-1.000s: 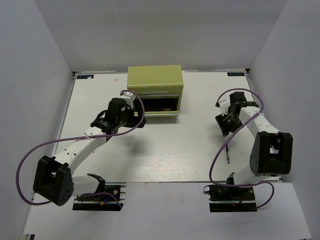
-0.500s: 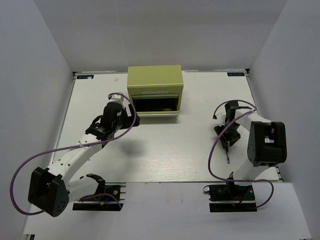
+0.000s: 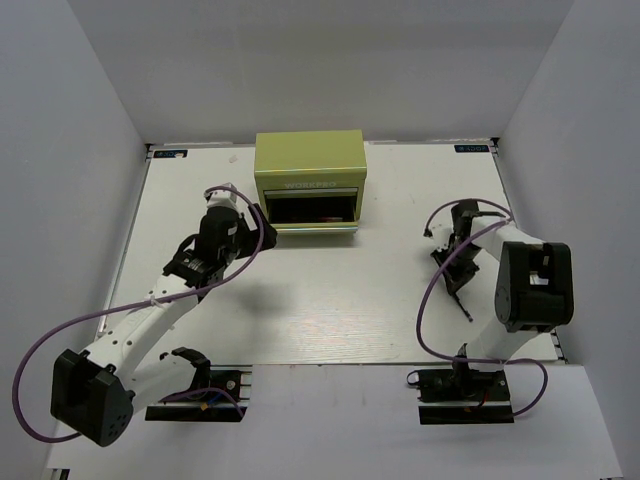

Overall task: Sort the stationery into containers
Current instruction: Pick up the pen from the center of the board, then place the pen in the drawer.

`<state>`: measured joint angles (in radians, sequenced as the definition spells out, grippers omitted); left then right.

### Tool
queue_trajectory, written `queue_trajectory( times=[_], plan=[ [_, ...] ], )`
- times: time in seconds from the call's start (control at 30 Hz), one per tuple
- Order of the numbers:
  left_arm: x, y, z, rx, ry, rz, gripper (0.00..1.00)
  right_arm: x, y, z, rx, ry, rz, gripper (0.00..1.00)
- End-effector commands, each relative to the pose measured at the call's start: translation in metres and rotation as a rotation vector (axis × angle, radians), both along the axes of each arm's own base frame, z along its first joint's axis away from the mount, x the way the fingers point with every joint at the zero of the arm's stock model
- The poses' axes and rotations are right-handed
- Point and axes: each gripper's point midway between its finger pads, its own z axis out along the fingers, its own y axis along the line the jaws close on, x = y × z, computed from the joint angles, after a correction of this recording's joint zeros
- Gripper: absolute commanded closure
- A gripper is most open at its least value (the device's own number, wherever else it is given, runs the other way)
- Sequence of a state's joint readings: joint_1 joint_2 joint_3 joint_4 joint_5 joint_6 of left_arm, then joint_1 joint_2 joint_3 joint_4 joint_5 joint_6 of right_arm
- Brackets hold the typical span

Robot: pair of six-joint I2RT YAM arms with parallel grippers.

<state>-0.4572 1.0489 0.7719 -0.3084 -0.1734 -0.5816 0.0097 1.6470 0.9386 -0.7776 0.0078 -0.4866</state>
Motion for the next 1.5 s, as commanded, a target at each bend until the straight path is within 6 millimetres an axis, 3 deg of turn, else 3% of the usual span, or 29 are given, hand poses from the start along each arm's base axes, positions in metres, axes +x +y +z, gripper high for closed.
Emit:
queue_trajectory(
  times=[0.0, 0.03, 0.1, 0.13, 0.17, 0.23, 0.27, 0.33, 0.37, 0.43, 0.47, 0.5, 0.6, 0.67, 0.8, 0.83, 0.9, 0.93, 1.0, 1.07, 1.13, 1.23, 1.4, 1.47],
  plan=[
    [-0.002, 0.005, 0.003, -0.04, 0.003, 0.052, 0.0, 0.054, 0.041, 0.022, 0.233, -0.131, 0.127, 1.0],
    [-0.002, 0.004, 0.001, -0.061, 0.007, 0.064, 0.0, 0.057, 0.046, 0.026, 0.258, -0.129, 0.202, 1.0],
    [-0.003, 0.003, -0.002, -0.094, 0.024, 0.087, 0.0, 0.085, 0.063, 0.056, 0.306, -0.215, 0.303, 1.0],
    [-0.006, 0.002, -0.008, -0.129, 0.052, 0.116, 0.0, 0.084, 0.079, 0.064, 0.389, -0.217, 0.358, 1.0],
    [-0.008, 0.0, -0.011, -0.148, 0.069, 0.114, 0.0, 0.103, 0.092, 0.085, 0.407, -0.289, 0.45, 1.0],
    [-0.01, -0.004, -0.017, -0.193, 0.087, 0.128, 0.0, 0.101, 0.121, 0.102, 0.51, -0.318, 0.574, 1.0],
    [-0.011, -0.006, -0.016, -0.207, 0.094, 0.124, 0.0, 0.108, 0.144, 0.122, 0.551, -0.385, 0.69, 1.0],
    [-0.012, -0.006, -0.02, -0.219, 0.106, 0.135, 0.0, 0.114, 0.163, 0.135, 0.576, -0.45, 0.81, 1.0],
    [-0.014, -0.007, -0.025, -0.221, 0.132, 0.136, 0.0, 0.111, 0.187, 0.145, 0.601, -0.474, 0.888, 1.0],
    [-0.015, -0.007, -0.024, -0.219, 0.135, 0.137, 0.0, 0.122, 0.21, 0.167, 0.635, -0.546, 0.972, 1.0],
    [-0.016, -0.006, -0.025, -0.215, 0.142, 0.138, 0.0, 0.118, 0.227, 0.172, 0.656, -0.551, 1.021, 1.0],
    [-0.016, -0.006, -0.025, -0.215, 0.143, 0.138, 0.0, 0.122, 0.246, 0.195, 0.666, -0.609, 1.079, 1.0],
    [-0.015, -0.005, -0.023, -0.211, 0.139, 0.145, 0.0, 0.119, 0.291, 0.204, 0.702, -0.647, 1.178, 1.0],
    [-0.015, -0.005, -0.023, -0.211, 0.139, 0.145, 0.0, 0.136, 0.307, 0.21, 0.661, -0.738, 1.205, 1.0],
    [-0.016, -0.004, -0.025, -0.206, 0.147, 0.147, 0.0, 0.146, 0.348, 0.213, 0.623, -0.833, 1.295, 1.0],
    [-0.016, -0.004, -0.025, -0.206, 0.147, 0.147, 0.0, 0.15, 0.353, 0.219, 0.619, -0.855, 1.308, 1.0],
    [-0.016, -0.005, -0.025, -0.213, 0.149, 0.152, 0.0, 0.158, 0.363, 0.201, 0.614, -0.808, 1.3, 1.0],
    [-0.016, -0.005, -0.025, -0.213, 0.149, 0.152, 0.0, 0.164, 0.369, 0.213, 0.615, -0.837, 1.296, 1.0],
    [-0.017, -0.002, -0.027, -0.203, 0.156, 0.161, 0.0, 0.174, 0.373, 0.19, 0.598, -0.798, 1.276, 0.99],
    [-0.021, -0.001, -0.03, -0.198, 0.164, 0.162, 0.0, 0.179, 0.374, 0.179, 0.584, -0.777, 1.262, 0.87],
    [-0.024, 0.002, -0.034, -0.196, 0.171, 0.176, 0.0, 0.178, 0.37, 0.171, 0.581, -0.749, 1.252, 0.64],
    [-0.025, 0.005, -0.033, -0.203, 0.163, 0.187, 0.0, 0.17, 0.367, 0.174, 0.61, -0.731, 1.244, 0.48],
    [-0.022, 0.001, -0.036, -0.205, 0.17, 0.18, 0.0, 0.144, 0.369, 0.195, 0.698, -0.74, 1.276, 0.52],
    [-0.02, 0.0, -0.039, -0.203, 0.174, 0.181, 0.0, 0.129, 0.37, 0.197, 0.747, -0.705, 1.312, 0.81]
  ],
)
